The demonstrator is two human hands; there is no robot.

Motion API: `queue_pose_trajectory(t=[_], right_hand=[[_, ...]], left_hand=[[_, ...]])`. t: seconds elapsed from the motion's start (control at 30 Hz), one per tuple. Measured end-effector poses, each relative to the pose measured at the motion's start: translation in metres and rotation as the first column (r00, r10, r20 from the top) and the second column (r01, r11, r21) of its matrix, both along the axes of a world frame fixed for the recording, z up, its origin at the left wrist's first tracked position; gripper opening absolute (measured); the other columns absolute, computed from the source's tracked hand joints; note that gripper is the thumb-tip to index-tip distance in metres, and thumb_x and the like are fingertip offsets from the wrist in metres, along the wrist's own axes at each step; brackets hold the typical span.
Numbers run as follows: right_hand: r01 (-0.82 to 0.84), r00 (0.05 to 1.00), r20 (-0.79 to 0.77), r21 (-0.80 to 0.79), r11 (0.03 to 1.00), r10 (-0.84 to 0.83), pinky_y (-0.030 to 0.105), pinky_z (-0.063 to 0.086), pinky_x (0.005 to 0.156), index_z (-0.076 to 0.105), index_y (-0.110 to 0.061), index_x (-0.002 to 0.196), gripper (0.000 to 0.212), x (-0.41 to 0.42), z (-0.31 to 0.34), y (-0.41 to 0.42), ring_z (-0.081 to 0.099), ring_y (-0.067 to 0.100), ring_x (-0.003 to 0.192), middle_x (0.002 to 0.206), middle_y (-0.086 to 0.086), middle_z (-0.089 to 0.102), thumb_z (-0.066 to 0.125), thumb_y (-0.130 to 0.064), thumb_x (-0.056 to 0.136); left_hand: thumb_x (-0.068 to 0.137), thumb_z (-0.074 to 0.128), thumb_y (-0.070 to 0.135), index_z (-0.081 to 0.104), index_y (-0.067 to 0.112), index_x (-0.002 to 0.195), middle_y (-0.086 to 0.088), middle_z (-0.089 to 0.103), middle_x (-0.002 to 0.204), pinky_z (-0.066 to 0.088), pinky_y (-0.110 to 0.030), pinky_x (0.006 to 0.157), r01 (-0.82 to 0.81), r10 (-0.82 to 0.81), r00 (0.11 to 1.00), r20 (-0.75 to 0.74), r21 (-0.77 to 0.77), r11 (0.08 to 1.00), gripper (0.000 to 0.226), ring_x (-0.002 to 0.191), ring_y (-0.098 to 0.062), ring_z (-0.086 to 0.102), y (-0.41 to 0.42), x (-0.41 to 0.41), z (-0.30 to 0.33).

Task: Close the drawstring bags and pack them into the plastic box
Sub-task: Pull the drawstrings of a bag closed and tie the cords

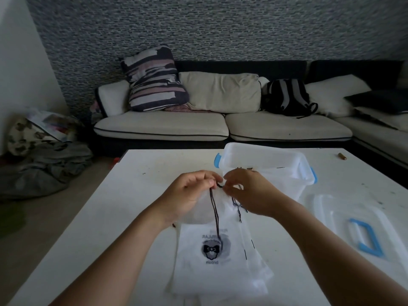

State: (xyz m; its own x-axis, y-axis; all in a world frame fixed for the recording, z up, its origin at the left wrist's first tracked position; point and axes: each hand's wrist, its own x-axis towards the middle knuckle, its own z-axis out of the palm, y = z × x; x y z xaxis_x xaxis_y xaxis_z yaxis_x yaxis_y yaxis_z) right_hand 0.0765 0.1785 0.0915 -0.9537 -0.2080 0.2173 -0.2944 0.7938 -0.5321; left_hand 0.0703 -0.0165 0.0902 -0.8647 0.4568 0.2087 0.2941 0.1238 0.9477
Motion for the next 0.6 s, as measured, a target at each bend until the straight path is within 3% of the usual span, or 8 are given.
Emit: queue_pose_trajectory(t=[0.07, 0.13, 0.23, 0.3, 0.37, 0.5, 0.6], right_hand=[[-0.015, 0.999, -0.035, 0.035, 0.999, 0.017, 0.021, 0.049, 0.076, 0.072, -0.018, 0.095, 0.015, 0.0, -0.001, -0.001, 0.065, 0.005, 0.08, 0.103, -0.005, 0.072, 0.059, -0.025, 0.097], [-0.022, 0.999, -0.032, -0.028, 0.999, 0.021, 0.026, 0.051, 0.077, 0.076, -0.017, 0.093, 0.018, 0.0, -0.001, -0.001, 0.066, 0.006, 0.079, 0.092, -0.006, 0.074, 0.06, -0.025, 0.097], [-0.026, 1.0, -0.01, -0.188, 0.982, 0.024, 0.024, 0.051, 0.072, 0.077, -0.014, 0.083, 0.022, -0.001, 0.002, -0.002, 0.065, 0.004, 0.07, 0.076, -0.007, 0.073, 0.061, -0.019, 0.097], [-0.001, 0.999, 0.05, -0.329, 0.944, 0.018, 0.028, 0.052, 0.065, 0.077, -0.012, 0.084, 0.023, 0.0, 0.004, -0.005, 0.062, 0.017, 0.065, 0.069, 0.002, 0.07, 0.06, -0.018, 0.098], [0.035, 0.994, 0.109, -0.433, 0.901, 0.014, 0.018, 0.04, 0.051, 0.078, -0.011, 0.087, 0.022, 0.002, 0.005, -0.008, 0.05, 0.017, 0.056, 0.057, 0.004, 0.058, 0.06, -0.017, 0.098], [-0.016, 1.0, 0.011, -0.44, 0.898, 0.023, 0.01, 0.029, 0.043, 0.075, -0.009, 0.1, 0.014, 0.005, 0.011, -0.011, 0.034, 0.005, 0.037, 0.041, -0.012, 0.04, 0.061, -0.011, 0.097], [-0.105, 0.993, -0.087, -0.374, 0.921, 0.078, 0.015, 0.026, 0.045, 0.074, -0.019, 0.104, 0.015, 0.009, 0.019, -0.01, 0.027, 0.009, 0.041, 0.046, -0.009, 0.033, 0.071, -0.027, 0.091]], left_hand=[[0.099, 0.047, 0.008, 0.067, 0.013, 0.076, -0.008, 0.075, 0.099, 0.048, -0.027, 0.1, -0.032, 0.019, 0.996, 0.084, 0.151, 0.988, 0.031, 0.106, -0.018, 0.068, 0.001, -0.002, 0.0], [0.099, 0.048, 0.011, 0.065, 0.017, 0.067, -0.008, 0.074, 0.085, 0.049, -0.039, 0.099, -0.146, 0.114, 0.983, 0.144, 0.239, 0.96, 0.037, 0.096, -0.026, 0.069, 0.0, -0.005, -0.002], [0.102, 0.048, 0.017, 0.061, 0.012, 0.068, 0.001, 0.068, 0.068, 0.045, -0.034, 0.086, -0.278, 0.278, 0.96, 0.005, 0.061, 0.959, 0.037, 0.078, -0.018, 0.061, -0.001, -0.01, -0.008], [0.102, 0.051, 0.023, 0.062, 0.01, 0.068, 0.002, 0.066, 0.065, 0.044, -0.027, 0.079, -0.288, 0.288, 0.956, -0.05, -0.006, 0.957, 0.038, 0.072, -0.015, 0.057, 0.0, -0.009, -0.01], [0.102, 0.052, 0.026, 0.063, 0.011, 0.067, 0.002, 0.063, 0.065, 0.044, -0.017, 0.074, -0.282, 0.282, 0.958, -0.048, 0.0, 0.959, 0.04, 0.069, -0.011, 0.056, 0.001, -0.008, -0.01], [0.103, 0.05, 0.025, 0.061, 0.01, 0.068, 0.001, 0.058, 0.065, 0.043, -0.013, 0.07, -0.218, 0.218, 0.975, -0.039, 0.012, 0.976, 0.039, 0.065, -0.008, 0.054, 0.007, -0.005, -0.01], [0.103, 0.048, 0.019, 0.061, 0.01, 0.07, 0.0, 0.059, 0.068, 0.044, -0.018, 0.073, -0.16, 0.16, 0.987, -0.027, -0.027, 0.987, 0.036, 0.07, -0.01, 0.055, 0.01, -0.001, -0.01]])
